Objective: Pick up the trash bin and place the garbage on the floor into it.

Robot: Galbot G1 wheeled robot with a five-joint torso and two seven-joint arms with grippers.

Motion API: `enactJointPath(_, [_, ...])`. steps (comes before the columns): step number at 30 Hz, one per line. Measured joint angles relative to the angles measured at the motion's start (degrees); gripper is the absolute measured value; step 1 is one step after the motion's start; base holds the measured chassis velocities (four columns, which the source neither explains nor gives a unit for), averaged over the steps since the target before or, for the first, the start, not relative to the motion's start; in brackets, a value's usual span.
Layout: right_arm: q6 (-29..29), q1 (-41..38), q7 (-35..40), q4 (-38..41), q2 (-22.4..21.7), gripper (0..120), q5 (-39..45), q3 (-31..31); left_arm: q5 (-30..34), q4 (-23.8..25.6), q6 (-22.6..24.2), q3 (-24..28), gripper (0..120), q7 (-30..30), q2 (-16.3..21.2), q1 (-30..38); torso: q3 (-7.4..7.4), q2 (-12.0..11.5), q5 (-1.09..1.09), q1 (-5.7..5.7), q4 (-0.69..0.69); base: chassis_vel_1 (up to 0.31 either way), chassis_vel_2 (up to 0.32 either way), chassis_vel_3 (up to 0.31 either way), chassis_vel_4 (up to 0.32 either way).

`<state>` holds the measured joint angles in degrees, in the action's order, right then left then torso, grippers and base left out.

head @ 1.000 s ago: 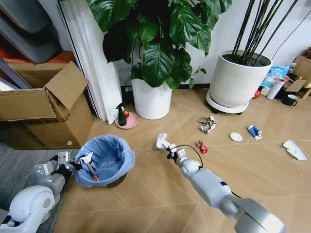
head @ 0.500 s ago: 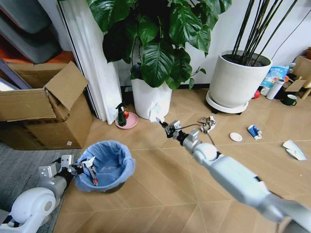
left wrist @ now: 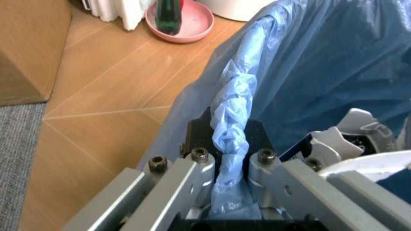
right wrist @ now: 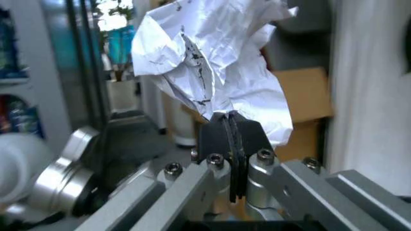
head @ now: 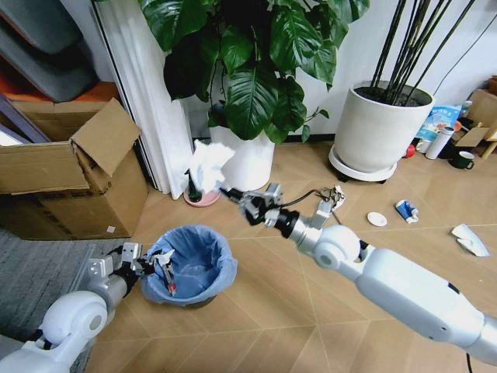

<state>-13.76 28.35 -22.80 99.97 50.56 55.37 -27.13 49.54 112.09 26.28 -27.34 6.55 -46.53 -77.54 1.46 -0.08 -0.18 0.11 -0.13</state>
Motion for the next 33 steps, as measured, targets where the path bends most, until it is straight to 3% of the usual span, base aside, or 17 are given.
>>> enactJointPath(6, [-0.4, -3.3, -2.1, -7.3, 3.9, 0, -0.8, -6.5, 0.7, 0.2, 0.0, -0.5, 1, -0.1, 0.5, 0.3, 0.0, 0.0, 0.0, 0.0, 0.0, 0.0, 0.0, 0.0, 0.0])
enactJointPath(18, [-0.4, -4.9, -4.0, -12.0, 7.1, 0, -1.6, -11.1, 1.0, 0.3, 0.2, -2.0, 1, -0.3, 1.2, -0.9, 0.0, 0.0, -0.01, 0.0, 0.01, 0.0, 0.0, 0.0, 0.0])
enactJointPath(23, [0.2, -5.0, -5.0, -12.4, 7.3, 13, -1.6, -12.3, 1.3, 0.3, 0.3, -2.2, 1, -0.3, 1.3, -0.8, 0.0, 0.0, 0.0, 0.0, 0.0, 0.0, 0.0, 0.0, 0.0])
enactJointPath(28, [0.8, -5.0, -6.1, -12.8, 6.8, 39, -1.6, -13.0, 1.3, 0.1, 0.3, -2.1, 1, -0.3, 1.1, -0.6, 0.0, 0.0, 0.0, 0.0, 0.0, 0.0, 0.0, 0.0, 0.0])
enactJointPath(33, [1.5, -4.8, -6.6, -12.8, 6.3, 53, -1.6, -13.1, 1.3, 0.0, 0.3, -2.1, 1, -0.2, 1.0, -0.5, 0.0, 0.0, 0.0, 0.0, -0.01, 0.0, 0.0, 0.0, 0.0])
